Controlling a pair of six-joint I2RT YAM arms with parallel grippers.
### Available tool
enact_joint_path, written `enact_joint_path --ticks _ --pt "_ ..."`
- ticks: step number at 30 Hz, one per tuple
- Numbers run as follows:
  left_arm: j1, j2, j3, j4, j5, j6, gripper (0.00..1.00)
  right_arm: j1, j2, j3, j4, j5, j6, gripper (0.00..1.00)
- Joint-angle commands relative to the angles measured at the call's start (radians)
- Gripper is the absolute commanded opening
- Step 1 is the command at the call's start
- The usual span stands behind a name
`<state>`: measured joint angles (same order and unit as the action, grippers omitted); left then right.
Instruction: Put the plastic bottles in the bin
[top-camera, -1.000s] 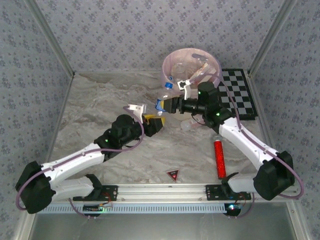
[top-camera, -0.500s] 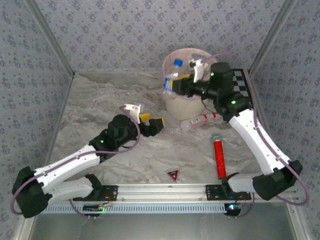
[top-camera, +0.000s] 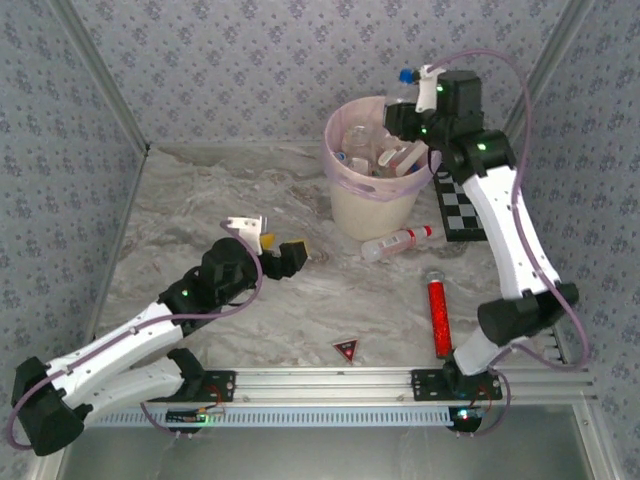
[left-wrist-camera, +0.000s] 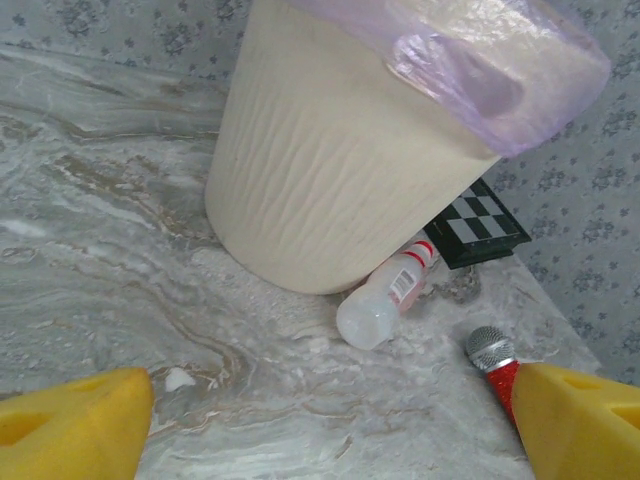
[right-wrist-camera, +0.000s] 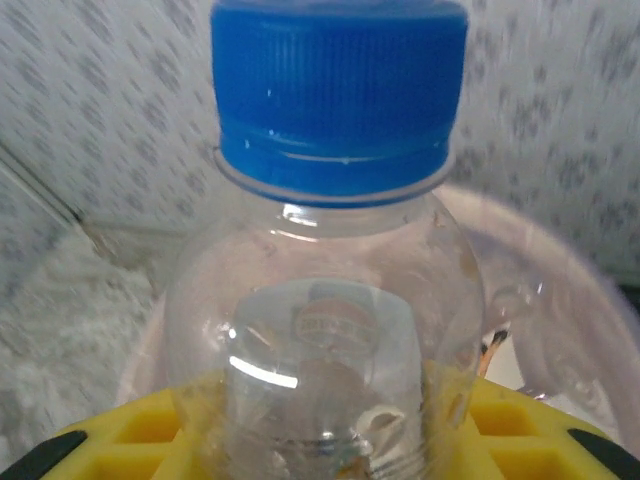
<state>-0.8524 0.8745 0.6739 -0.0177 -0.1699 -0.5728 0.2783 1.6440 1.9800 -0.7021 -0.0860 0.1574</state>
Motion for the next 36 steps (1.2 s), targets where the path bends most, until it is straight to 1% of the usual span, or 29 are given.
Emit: enact_joint_path --ticks 1,2,3,5,7,8,9,11,13,15,17,19,23,27,31,34,36 --pt "0.006 -0.036 0.008 -0.047 -0.029 0.023 0.92 -0.033 0.083 0.082 -0.144 -0.015 0.032 0.43" --pt "0.006 -0.041 0.004 -0.045 -0.029 0.018 0.92 -0.042 0.119 0.112 -0.170 -0.039 0.039 0.43" --pt "0.006 -0.044 0.000 -0.042 -0.027 0.012 0.92 -0.046 0.157 0.140 -0.195 -0.061 0.041 0.45" --pt "0.006 -0.047 -0.014 -0.026 -0.026 0.006 0.92 -0.044 0.225 0.197 -0.241 -0.101 0.039 0.53" --pt "0.008 -0.041 -0.022 -0.011 -0.033 0.003 0.92 -0.034 0.285 0.273 -0.303 -0.107 0.030 0.67" --pt "0.007 -0.035 -0.021 -0.007 -0.033 0.004 0.92 -0.026 0.306 0.305 -0.333 -0.078 0.024 0.76" --pt "0.009 -0.028 -0.018 -0.009 -0.031 0.006 0.92 -0.019 0.313 0.324 -0.350 -0.051 0.017 0.82" --pt "0.009 -0.011 -0.005 -0.019 -0.026 0.012 0.92 -0.009 0.305 0.330 -0.353 -0.024 0.002 0.87" --pt "0.011 0.006 0.008 -0.029 -0.023 0.016 0.92 -0.004 0.290 0.334 -0.355 -0.020 -0.002 0.90" --pt "0.012 0.023 0.020 -0.036 -0.019 0.022 0.92 -0.004 0.266 0.337 -0.359 0.014 -0.004 0.91" --pt "0.013 0.037 0.030 -0.036 -0.013 0.028 0.92 -0.004 0.236 0.333 -0.349 0.054 -0.003 0.91" --pt "0.014 0.048 0.037 -0.035 -0.011 0.033 0.92 -0.004 0.205 0.316 -0.314 0.079 -0.006 0.88" --pt "0.015 0.073 0.049 -0.022 0.002 0.034 0.92 -0.004 0.206 0.307 -0.264 0.066 -0.012 0.75" --pt "0.016 0.078 0.055 -0.030 0.014 0.029 0.92 -0.003 0.281 0.352 -0.289 0.049 -0.008 0.62" --pt "0.017 0.066 0.046 -0.039 0.007 0.021 0.92 0.002 0.342 0.342 -0.281 0.038 0.001 0.51" --pt "0.017 0.060 0.041 -0.043 0.007 0.014 0.92 0.005 0.369 0.285 -0.263 0.039 0.031 0.46" --pt "0.017 0.060 0.038 -0.043 0.007 0.013 0.92 0.016 0.356 0.179 -0.200 -0.008 0.069 0.44"
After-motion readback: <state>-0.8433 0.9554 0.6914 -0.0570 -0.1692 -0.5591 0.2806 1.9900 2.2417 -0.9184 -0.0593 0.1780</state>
